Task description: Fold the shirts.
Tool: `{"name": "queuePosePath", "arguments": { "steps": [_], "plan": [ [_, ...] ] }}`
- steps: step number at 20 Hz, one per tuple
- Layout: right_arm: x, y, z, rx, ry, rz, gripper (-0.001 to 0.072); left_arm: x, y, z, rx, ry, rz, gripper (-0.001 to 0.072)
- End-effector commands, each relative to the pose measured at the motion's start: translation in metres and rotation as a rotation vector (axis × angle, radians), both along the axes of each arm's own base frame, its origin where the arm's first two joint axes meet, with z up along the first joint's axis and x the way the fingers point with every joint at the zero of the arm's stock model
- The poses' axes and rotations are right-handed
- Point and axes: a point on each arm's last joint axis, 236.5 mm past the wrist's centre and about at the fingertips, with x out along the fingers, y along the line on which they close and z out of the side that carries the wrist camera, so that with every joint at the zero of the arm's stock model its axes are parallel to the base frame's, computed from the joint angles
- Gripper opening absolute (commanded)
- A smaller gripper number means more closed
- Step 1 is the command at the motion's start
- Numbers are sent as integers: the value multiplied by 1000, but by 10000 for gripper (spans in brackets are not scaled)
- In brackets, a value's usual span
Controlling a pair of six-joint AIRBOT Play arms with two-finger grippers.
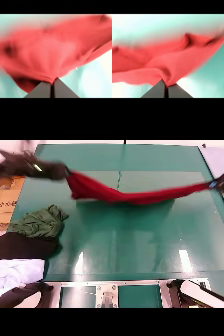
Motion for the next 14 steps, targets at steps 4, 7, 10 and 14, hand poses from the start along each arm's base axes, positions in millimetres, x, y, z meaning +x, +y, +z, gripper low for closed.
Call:
{"name": "queuePosePath", "arguments": {
  "steps": [4, 7, 10, 14],
  "plan": [
    [-104, 43, 262, -278, -659, -220, 13, -133, 27, 253, -69, -653, 59, 29],
    [-146, 41, 308, -347, -797, -381, 13, -178, 38, 291, -83, -778, 86, 30],
    [-140, 29, 293, -336, -740, -404, 13, -167, 55, 287, -77, -745, 175, 30],
    [-74, 6, 227, -130, -575, -318, 13, -91, 57, 221, -34, -533, 223, 30]
  ]
}}
